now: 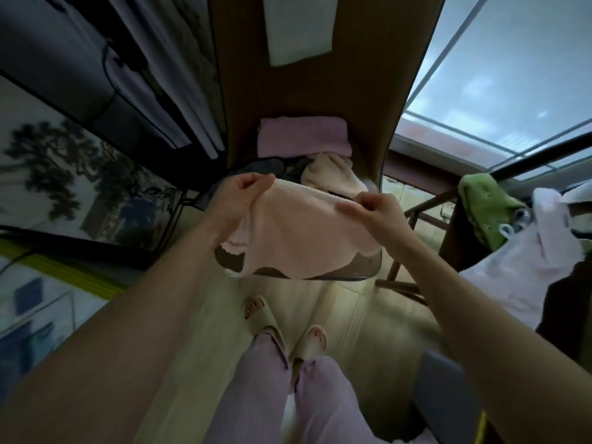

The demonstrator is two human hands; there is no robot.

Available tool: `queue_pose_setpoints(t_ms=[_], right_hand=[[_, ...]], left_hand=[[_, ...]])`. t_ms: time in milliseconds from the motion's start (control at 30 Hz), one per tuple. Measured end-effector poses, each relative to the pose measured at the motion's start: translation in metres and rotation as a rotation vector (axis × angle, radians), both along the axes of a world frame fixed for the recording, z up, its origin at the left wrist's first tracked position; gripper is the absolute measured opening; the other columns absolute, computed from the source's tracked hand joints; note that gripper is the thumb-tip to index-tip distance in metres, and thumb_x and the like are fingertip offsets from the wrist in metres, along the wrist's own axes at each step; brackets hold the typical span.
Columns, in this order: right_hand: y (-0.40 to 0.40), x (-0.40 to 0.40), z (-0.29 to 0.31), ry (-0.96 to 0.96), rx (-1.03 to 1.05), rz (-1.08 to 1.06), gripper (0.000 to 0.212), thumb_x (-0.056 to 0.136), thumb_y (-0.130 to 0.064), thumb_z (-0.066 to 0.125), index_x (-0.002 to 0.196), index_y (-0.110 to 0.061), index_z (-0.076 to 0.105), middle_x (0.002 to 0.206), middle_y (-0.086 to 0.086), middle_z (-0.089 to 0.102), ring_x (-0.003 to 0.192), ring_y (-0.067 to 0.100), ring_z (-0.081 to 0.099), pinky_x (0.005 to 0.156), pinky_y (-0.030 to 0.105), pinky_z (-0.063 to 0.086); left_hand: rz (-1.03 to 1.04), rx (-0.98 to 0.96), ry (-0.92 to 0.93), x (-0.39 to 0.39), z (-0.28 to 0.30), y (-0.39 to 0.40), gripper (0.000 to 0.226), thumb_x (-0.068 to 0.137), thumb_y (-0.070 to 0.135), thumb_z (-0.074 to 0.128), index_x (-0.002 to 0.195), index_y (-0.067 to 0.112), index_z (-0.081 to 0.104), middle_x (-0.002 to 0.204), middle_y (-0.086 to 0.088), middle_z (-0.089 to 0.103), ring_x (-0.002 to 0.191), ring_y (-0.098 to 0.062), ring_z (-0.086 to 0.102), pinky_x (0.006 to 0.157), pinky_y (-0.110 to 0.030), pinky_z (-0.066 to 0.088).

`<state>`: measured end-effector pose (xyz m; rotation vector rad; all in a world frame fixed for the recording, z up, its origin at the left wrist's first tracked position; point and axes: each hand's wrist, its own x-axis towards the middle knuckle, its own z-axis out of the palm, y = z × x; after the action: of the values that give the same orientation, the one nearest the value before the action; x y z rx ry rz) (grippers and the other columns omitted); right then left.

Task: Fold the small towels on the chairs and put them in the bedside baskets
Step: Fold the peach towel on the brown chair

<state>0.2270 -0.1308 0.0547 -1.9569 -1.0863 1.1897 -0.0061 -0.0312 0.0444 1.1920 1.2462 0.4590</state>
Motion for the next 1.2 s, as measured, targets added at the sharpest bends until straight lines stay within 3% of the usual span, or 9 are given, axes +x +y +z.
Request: queue_pose_setpoints(t_ms=[67, 200, 333, 467, 533, 633, 867, 1067, 1200], right_hand=[[0.005, 0.009, 0.017, 0.106, 0.005, -0.121, 0.027, 0.083, -0.037, 0.074, 0.066, -0.016, 0.068, 0.069, 0.004, 0.065, 0.071, 0.014, 0.061, 0.067, 0.032, 0.048], [0.022, 0.007, 0.04, 0.509, -0.014, -0.304, 0.024, 0.074, -0.039, 0.076, 0.075, -0.016, 0.069, 0.079, 0.004, 0.063, 0.082, 0.022, 0.06, 0.077, 0.04, 0.049], [0.034, 0.001, 0.048, 0.695, -0.027, -0.273, 0.028, 0.082, -0.026, 0.067, 0.105, -0.009, 0.068, 0.097, 0.006, 0.065, 0.09, 0.018, 0.062, 0.08, 0.033, 0.052], [0.041, 0.002, 0.05, 0.623, 0.015, -0.389, 0.021, 0.079, -0.022, 0.072, 0.096, -0.009, 0.071, 0.089, 0.005, 0.063, 0.09, 0.021, 0.056, 0.08, 0.035, 0.046], [0.045, 0.001, 0.049, 0.555, 0.027, -0.396, 0.022, 0.073, -0.028, 0.079, 0.088, -0.012, 0.074, 0.086, 0.004, 0.061, 0.089, 0.022, 0.054, 0.079, 0.036, 0.043], [0.047, -0.004, 0.05, 0.524, -0.013, -0.326, 0.021, 0.081, -0.028, 0.073, 0.095, -0.012, 0.071, 0.088, 0.004, 0.062, 0.09, 0.022, 0.054, 0.077, 0.034, 0.044], [0.067, 0.004, 0.054, 0.516, 0.072, -0.569, 0.013, 0.084, -0.021, 0.073, 0.094, -0.012, 0.076, 0.091, 0.002, 0.07, 0.094, 0.021, 0.06, 0.085, 0.038, 0.049], [0.112, 0.016, 0.081, 0.513, 0.137, -0.533, 0.025, 0.093, -0.021, 0.063, 0.111, -0.005, 0.067, 0.092, 0.001, 0.062, 0.085, 0.014, 0.059, 0.068, 0.027, 0.054], [0.124, 0.017, 0.107, 0.566, 0.207, -0.449, 0.027, 0.095, -0.02, 0.059, 0.114, -0.002, 0.064, 0.089, -0.002, 0.064, 0.079, 0.006, 0.064, 0.071, 0.024, 0.055]], left_hand=[[0.017, -0.01, -0.008, -0.006, 0.017, 0.009, 0.025, 0.086, 0.047, 0.066, 0.073, 0.026, 0.072, 0.074, 0.007, 0.065, 0.078, -0.011, 0.059, 0.079, -0.033, 0.047], [0.12, -0.07, -0.015, -0.006, 0.037, 0.02, 0.034, 0.087, 0.043, 0.066, 0.075, 0.011, 0.064, 0.057, 0.007, 0.058, 0.053, -0.005, 0.054, 0.05, -0.018, 0.043], [0.129, -0.184, -0.038, -0.021, 0.041, 0.034, 0.023, 0.087, 0.034, 0.069, 0.088, 0.011, 0.069, 0.084, -0.003, 0.068, 0.081, -0.016, 0.064, 0.072, -0.031, 0.054], [-0.108, -0.158, 0.145, -0.044, 0.038, 0.053, 0.025, 0.089, 0.03, 0.067, 0.109, 0.015, 0.069, 0.107, -0.009, 0.068, 0.098, -0.022, 0.065, 0.08, -0.032, 0.055], [-0.037, -0.161, 0.169, -0.046, 0.041, 0.065, 0.02, 0.087, 0.036, 0.068, 0.102, 0.022, 0.07, 0.104, -0.008, 0.07, 0.094, -0.022, 0.066, 0.074, -0.034, 0.054], [0.05, -0.143, 0.178, -0.042, 0.047, 0.077, 0.017, 0.087, 0.039, 0.067, 0.098, 0.025, 0.069, 0.102, -0.008, 0.069, 0.093, -0.026, 0.065, 0.064, -0.033, 0.051], [0.285, -0.243, -0.114, -0.015, 0.06, 0.081, 0.01, 0.09, 0.022, 0.066, 0.092, 0.013, 0.065, 0.104, -0.006, 0.061, 0.096, -0.019, 0.06, 0.061, -0.021, 0.056], [0.451, -0.173, -0.244, 0.008, 0.072, 0.104, 0.013, 0.09, 0.02, 0.066, 0.099, 0.011, 0.064, 0.114, -0.008, 0.059, 0.105, -0.02, 0.059, 0.082, -0.028, 0.058], [0.483, -0.124, -0.283, 0.02, 0.089, 0.114, 0.009, 0.09, 0.022, 0.066, 0.095, 0.014, 0.065, 0.106, -0.002, 0.06, 0.103, -0.016, 0.059, 0.075, -0.022, 0.056]])
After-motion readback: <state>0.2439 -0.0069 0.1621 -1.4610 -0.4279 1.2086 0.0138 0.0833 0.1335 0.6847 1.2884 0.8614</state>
